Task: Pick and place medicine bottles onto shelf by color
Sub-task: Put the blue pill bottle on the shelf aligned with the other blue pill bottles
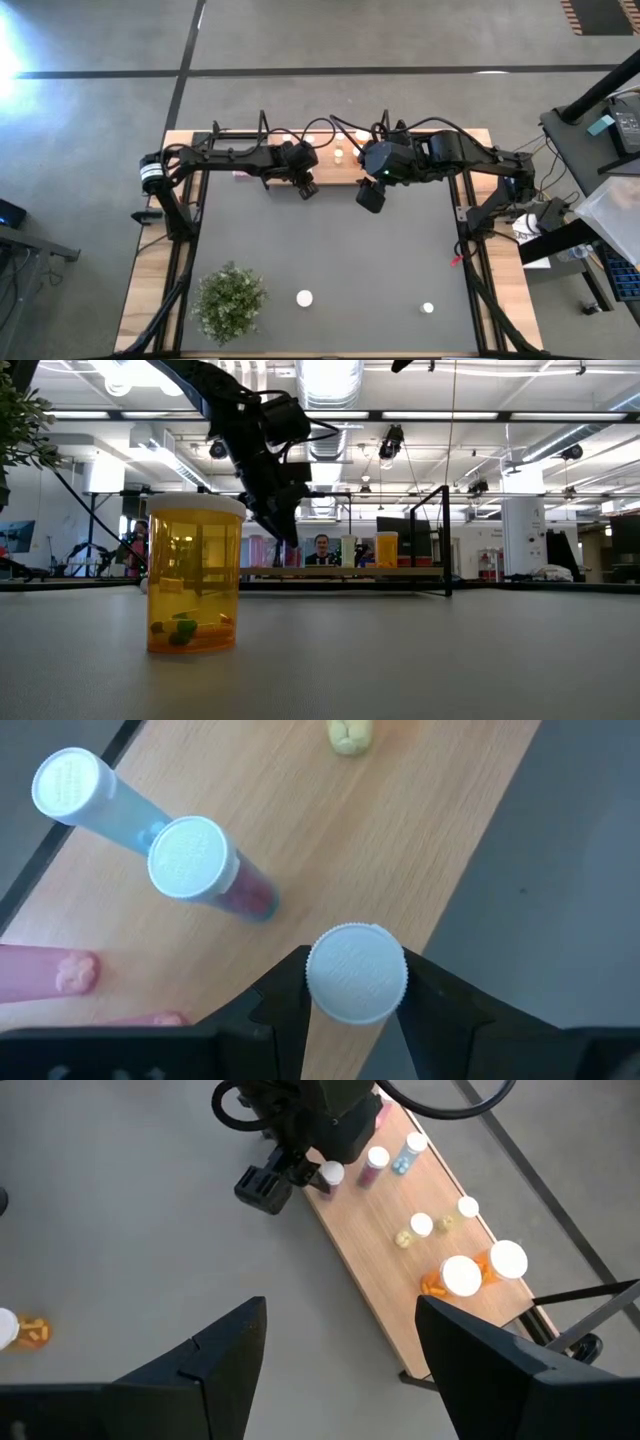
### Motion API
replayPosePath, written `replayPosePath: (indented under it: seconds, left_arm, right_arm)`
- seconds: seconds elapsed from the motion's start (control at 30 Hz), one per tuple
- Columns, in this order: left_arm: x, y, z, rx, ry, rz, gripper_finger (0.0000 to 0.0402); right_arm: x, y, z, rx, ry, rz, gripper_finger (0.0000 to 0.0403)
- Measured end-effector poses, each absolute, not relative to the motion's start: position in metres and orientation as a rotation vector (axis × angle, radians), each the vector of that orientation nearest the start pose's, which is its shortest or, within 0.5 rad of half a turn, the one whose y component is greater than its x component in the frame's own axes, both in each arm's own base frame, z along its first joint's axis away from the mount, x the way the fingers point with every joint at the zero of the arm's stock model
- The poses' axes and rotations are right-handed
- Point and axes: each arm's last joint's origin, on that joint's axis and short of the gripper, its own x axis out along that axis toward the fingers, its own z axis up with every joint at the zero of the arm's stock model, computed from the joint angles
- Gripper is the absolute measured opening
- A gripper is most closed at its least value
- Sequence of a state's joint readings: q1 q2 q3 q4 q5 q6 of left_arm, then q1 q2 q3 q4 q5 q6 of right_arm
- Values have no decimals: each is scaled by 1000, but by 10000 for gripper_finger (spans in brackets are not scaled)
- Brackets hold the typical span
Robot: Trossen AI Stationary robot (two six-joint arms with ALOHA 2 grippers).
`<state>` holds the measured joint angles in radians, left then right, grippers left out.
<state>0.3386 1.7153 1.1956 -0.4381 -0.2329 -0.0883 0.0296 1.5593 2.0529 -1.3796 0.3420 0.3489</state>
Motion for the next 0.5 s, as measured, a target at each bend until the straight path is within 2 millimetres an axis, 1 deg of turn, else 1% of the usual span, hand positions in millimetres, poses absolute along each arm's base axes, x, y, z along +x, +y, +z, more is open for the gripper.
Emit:
replayPosePath:
  seconds: [0.17, 0.4, 0.5]
  left_arm:
    - [334, 125, 219, -133, 939, 571, 122]
    - [337, 126, 234, -132, 937, 574, 122]
    - [337, 126, 236, -130, 945, 573, 122]
  right_arm:
    - [264, -2, 463, 167, 810, -442, 247]
    - [264, -2, 463, 169, 811, -443, 247]
    - [264, -2, 463, 169, 811, -443, 247]
